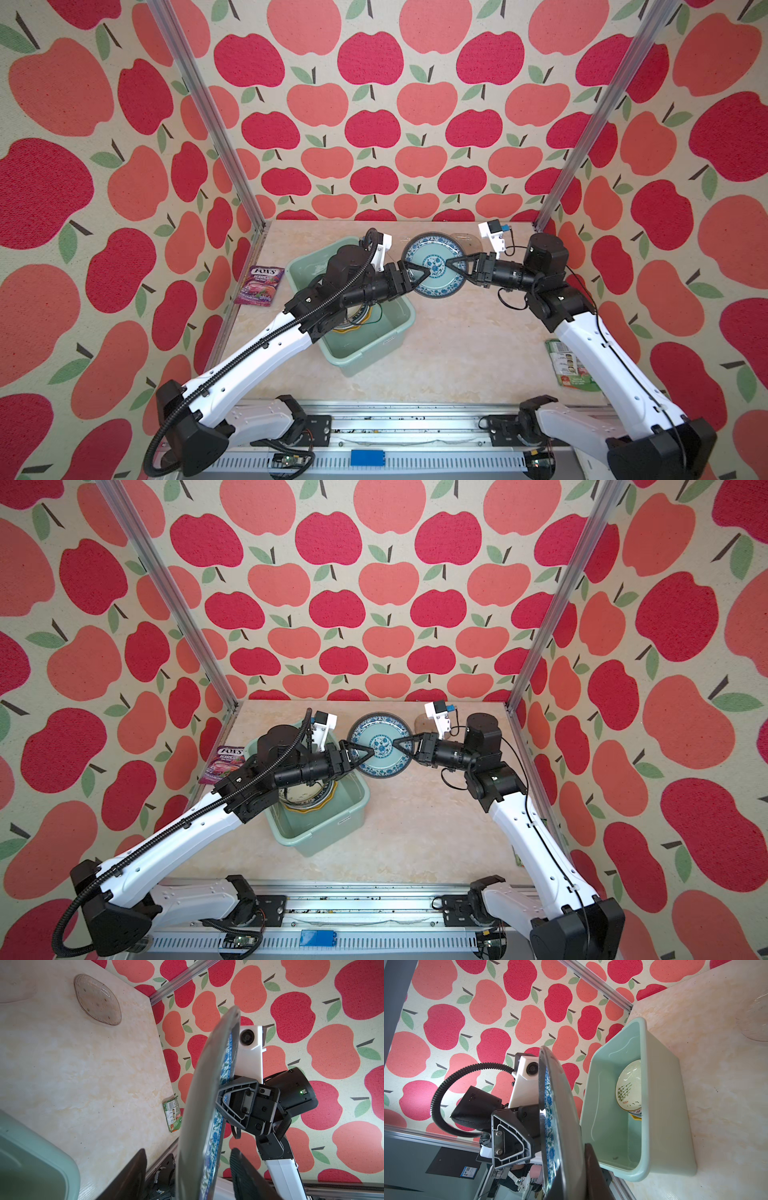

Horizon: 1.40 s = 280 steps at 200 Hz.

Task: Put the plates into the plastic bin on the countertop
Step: 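Carry the blue-and-white plate over the bin with the right gripper while the left arm withdraws, then lower the blue-and-white plate into the bin onto the stacked plates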

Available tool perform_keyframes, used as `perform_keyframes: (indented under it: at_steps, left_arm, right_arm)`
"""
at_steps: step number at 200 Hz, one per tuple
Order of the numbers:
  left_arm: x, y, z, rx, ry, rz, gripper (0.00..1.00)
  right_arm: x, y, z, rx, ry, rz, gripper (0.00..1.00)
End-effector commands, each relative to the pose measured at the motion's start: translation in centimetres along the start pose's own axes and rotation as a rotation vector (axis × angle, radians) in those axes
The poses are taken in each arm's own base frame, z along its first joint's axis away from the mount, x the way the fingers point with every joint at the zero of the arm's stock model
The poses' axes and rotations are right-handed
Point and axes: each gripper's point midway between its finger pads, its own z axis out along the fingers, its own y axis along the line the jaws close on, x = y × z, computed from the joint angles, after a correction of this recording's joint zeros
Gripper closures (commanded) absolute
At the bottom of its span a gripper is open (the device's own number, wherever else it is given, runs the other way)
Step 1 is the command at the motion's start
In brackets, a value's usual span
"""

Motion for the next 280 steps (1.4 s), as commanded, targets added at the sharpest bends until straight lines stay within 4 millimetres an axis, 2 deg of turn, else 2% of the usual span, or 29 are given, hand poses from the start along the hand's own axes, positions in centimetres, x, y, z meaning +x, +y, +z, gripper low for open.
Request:
perform_keyframes:
  at_steps: [1, 6, 40, 64, 89, 110, 136, 173, 198, 280]
  left_arm:
    - [-0.9, 0.6, -2.8, -0.079, -0.079, 0.099, 0.27]
    - [-1.2, 0.1, -4.2, -0.080, -0.111, 0.122, 0.25]
    - [-2.0, 0.8, -10.2, -0.192, -0.255, 0.299, 0.12]
    - [-2.6, 1.8, -14.7, -0.288, -0.359, 0.405, 0.08]
    - [-3.2, 2.7, -19.4, -0.368, -0.500, 0.449, 0.05]
    - [-3.3, 3.8, -22.0, -0.449, -0.550, 0.474, 0.05]
    - [-3.0, 4.3, -23.3, -0.507, -0.538, 0.497, 0.05]
    - [-2.8, 4.3, -24.2, -0.508, -0.550, 0.489, 0.04]
    - [-2.7, 4.4, -24.9, -0.497, -0.578, 0.463, 0.04]
    - [-2.3, 4.7, -25.9, -0.497, -0.583, 0.441, 0.04]
  right_arm:
    - [-0.9, 1.5, 0.9, 0.060, -0.018, -0.059, 1.00]
    - [-1.0, 1.5, 1.4, 0.075, -0.012, -0.061, 1.00]
    - [-1.0, 0.2, 5.4, 0.238, -0.009, 0.014, 1.00]
    - [0.3, -0.5, 9.0, 0.333, -0.036, 0.074, 1.00]
    - [1.5, 0.3, 13.0, 0.369, -0.074, 0.086, 1.00]
    - [2.6, 0.3, 16.6, 0.403, -0.089, 0.108, 1.00]
    - [3.8, -0.7, 20.0, 0.480, -0.130, 0.168, 1.00]
    - [5.3, -3.5, 22.4, 0.634, -0.227, 0.268, 1.00]
    - [6.9, -5.3, 24.4, 0.682, -0.227, 0.374, 1.00]
    - [10.7, -11.6, 27.6, 0.903, -0.177, 0.370, 1.00]
